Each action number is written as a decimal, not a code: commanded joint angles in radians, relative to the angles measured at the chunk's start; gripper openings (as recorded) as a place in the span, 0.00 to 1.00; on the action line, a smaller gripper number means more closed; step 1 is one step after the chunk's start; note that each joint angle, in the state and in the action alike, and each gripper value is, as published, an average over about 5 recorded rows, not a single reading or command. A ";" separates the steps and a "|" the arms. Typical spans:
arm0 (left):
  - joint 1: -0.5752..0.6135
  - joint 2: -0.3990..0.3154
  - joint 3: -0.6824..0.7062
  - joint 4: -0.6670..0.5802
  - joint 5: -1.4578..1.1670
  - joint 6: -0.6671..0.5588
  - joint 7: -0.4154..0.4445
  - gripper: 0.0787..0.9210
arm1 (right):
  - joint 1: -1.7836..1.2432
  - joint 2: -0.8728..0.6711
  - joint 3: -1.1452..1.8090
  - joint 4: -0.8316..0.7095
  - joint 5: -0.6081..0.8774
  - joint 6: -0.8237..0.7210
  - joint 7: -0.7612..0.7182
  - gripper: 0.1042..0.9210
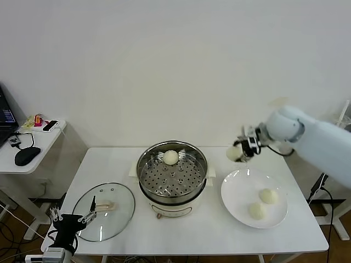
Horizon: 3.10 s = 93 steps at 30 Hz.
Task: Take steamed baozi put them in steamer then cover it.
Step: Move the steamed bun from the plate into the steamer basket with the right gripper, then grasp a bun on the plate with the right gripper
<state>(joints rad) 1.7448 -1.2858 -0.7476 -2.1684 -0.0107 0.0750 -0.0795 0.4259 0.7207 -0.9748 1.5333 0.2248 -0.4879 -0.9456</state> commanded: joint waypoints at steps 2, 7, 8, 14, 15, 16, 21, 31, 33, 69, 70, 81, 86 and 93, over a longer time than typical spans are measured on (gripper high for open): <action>-0.005 -0.005 -0.008 0.007 0.000 0.001 0.000 0.88 | 0.141 0.264 -0.082 0.005 0.253 -0.124 0.100 0.63; -0.009 -0.010 -0.008 0.005 0.004 0.003 -0.001 0.88 | 0.077 0.403 -0.110 -0.048 0.321 -0.174 0.163 0.64; -0.008 -0.010 -0.007 0.004 0.004 0.003 -0.001 0.88 | 0.066 0.426 -0.118 -0.061 0.331 -0.183 0.176 0.64; -0.007 -0.012 -0.013 0.002 0.003 0.002 -0.001 0.88 | 0.005 0.524 -0.142 -0.134 0.377 -0.230 0.246 0.64; -0.006 -0.012 -0.015 0.002 0.002 0.002 -0.001 0.88 | -0.005 0.536 -0.145 -0.146 0.378 -0.235 0.253 0.64; -0.006 -0.011 -0.016 0.001 0.002 0.002 -0.001 0.88 | -0.015 0.547 -0.149 -0.159 0.374 -0.238 0.259 0.64; -0.007 -0.013 -0.021 -0.002 -0.001 0.000 -0.002 0.88 | -0.059 0.592 -0.155 -0.239 0.342 -0.238 0.280 0.64; -0.007 -0.014 -0.027 -0.002 -0.005 -0.002 -0.001 0.88 | -0.107 0.647 -0.141 -0.339 0.304 -0.234 0.281 0.64; -0.008 -0.015 -0.028 -0.002 -0.005 -0.003 -0.001 0.88 | -0.111 0.659 -0.139 -0.357 0.293 -0.231 0.280 0.64; -0.011 0.006 -0.002 -0.010 -0.011 -0.004 -0.001 0.88 | 0.178 -0.164 -0.160 0.191 0.006 0.068 -0.197 0.88; -0.010 0.006 0.001 -0.012 -0.010 -0.004 -0.002 0.88 | 0.162 -0.201 -0.152 0.204 -0.018 0.082 -0.201 0.88; 0.001 -0.003 0.002 -0.011 -0.002 -0.004 -0.002 0.88 | -0.363 -0.446 0.199 0.231 -0.288 0.193 -0.190 0.88; 0.012 -0.007 0.001 -0.006 0.008 -0.004 -0.002 0.88 | -0.747 -0.469 0.491 0.201 -0.379 0.215 -0.171 0.88; 0.020 -0.016 0.006 -0.009 0.022 -0.002 -0.002 0.88 | -0.976 -0.431 0.657 0.167 -0.439 0.220 -0.154 0.88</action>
<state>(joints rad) 1.7594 -1.2985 -0.7452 -2.1781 0.0039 0.0718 -0.0815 -0.1244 0.3680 -0.6295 1.6953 -0.0796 -0.3086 -1.0991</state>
